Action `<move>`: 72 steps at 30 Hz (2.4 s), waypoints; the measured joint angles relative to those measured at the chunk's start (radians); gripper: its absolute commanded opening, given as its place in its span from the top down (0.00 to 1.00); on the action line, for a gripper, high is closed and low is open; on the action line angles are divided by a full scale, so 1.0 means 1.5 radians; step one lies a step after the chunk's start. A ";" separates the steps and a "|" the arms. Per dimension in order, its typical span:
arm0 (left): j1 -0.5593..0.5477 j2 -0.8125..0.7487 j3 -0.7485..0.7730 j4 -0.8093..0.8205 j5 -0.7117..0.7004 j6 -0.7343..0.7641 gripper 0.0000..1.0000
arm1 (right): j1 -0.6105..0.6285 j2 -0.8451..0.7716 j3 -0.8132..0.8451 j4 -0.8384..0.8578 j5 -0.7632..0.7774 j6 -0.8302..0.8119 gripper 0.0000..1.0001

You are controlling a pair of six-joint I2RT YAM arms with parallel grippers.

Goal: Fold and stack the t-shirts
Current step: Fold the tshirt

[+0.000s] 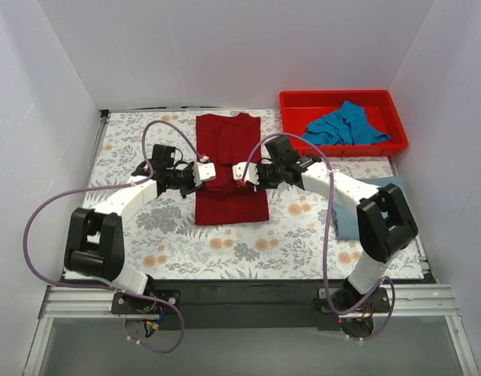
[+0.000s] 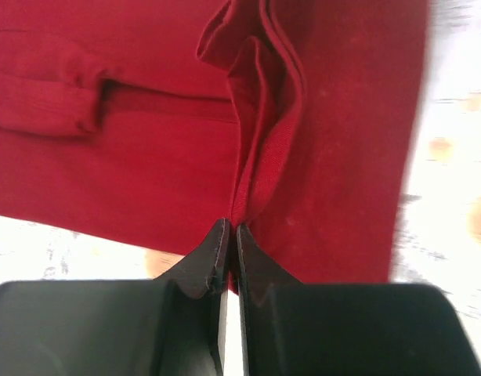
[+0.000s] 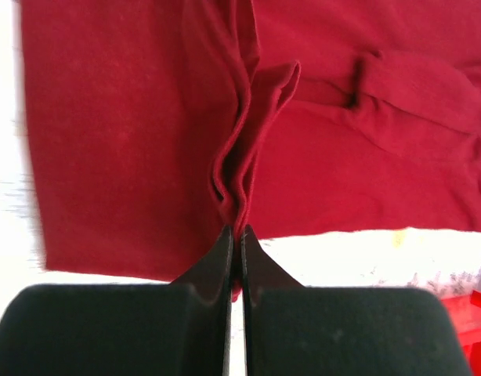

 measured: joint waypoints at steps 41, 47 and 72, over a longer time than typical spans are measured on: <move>0.084 0.151 0.126 0.090 -0.035 -0.025 0.57 | -0.095 0.046 0.136 0.029 -0.004 -0.017 0.52; 0.082 0.036 0.026 0.030 0.043 0.018 0.58 | -0.029 -0.014 0.022 0.004 -0.028 0.023 0.59; 0.055 0.144 -0.060 0.035 0.035 0.102 0.66 | 0.012 0.121 -0.037 0.005 -0.021 0.058 0.52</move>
